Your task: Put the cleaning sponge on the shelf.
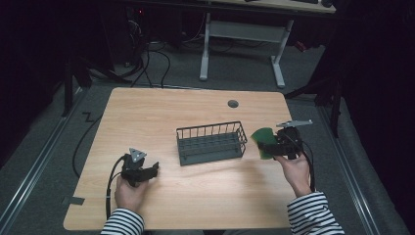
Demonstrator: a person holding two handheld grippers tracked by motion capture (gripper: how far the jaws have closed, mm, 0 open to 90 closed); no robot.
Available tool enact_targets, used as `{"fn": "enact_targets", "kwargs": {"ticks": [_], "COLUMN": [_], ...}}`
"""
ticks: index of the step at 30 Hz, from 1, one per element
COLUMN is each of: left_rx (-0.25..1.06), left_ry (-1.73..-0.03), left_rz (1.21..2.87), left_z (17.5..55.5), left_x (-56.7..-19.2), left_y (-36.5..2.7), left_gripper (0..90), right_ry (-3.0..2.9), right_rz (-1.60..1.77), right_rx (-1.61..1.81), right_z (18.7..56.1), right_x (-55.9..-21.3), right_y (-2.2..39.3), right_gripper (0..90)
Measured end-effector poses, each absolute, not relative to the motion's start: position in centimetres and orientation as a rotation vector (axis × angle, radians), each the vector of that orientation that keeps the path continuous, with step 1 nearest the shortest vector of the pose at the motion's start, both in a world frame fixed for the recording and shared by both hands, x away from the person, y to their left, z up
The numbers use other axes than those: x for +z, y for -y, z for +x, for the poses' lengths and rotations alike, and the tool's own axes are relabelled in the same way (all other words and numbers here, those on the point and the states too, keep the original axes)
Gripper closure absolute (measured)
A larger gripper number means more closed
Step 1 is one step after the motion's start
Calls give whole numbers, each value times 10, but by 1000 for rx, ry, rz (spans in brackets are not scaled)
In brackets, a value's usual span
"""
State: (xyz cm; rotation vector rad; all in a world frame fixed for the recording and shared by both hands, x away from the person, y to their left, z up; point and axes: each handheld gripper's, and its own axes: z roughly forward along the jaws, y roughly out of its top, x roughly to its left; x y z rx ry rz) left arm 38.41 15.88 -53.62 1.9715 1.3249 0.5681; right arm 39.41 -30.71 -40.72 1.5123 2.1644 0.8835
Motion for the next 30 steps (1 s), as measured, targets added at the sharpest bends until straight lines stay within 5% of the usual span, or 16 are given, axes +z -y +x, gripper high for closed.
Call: {"fn": "enact_targets", "kwargs": {"ticks": [30], "left_rx": [569], "left_ry": [-1324], "left_rz": [1976], "left_z": [384], "left_x": [-536], "left_y": [-159], "left_gripper": [293], "right_ry": [-2247], "right_rz": [1388], "right_rx": [978], "right_z": [437], "right_x": [-380], "right_y": [233], "right_gripper": [307]}}
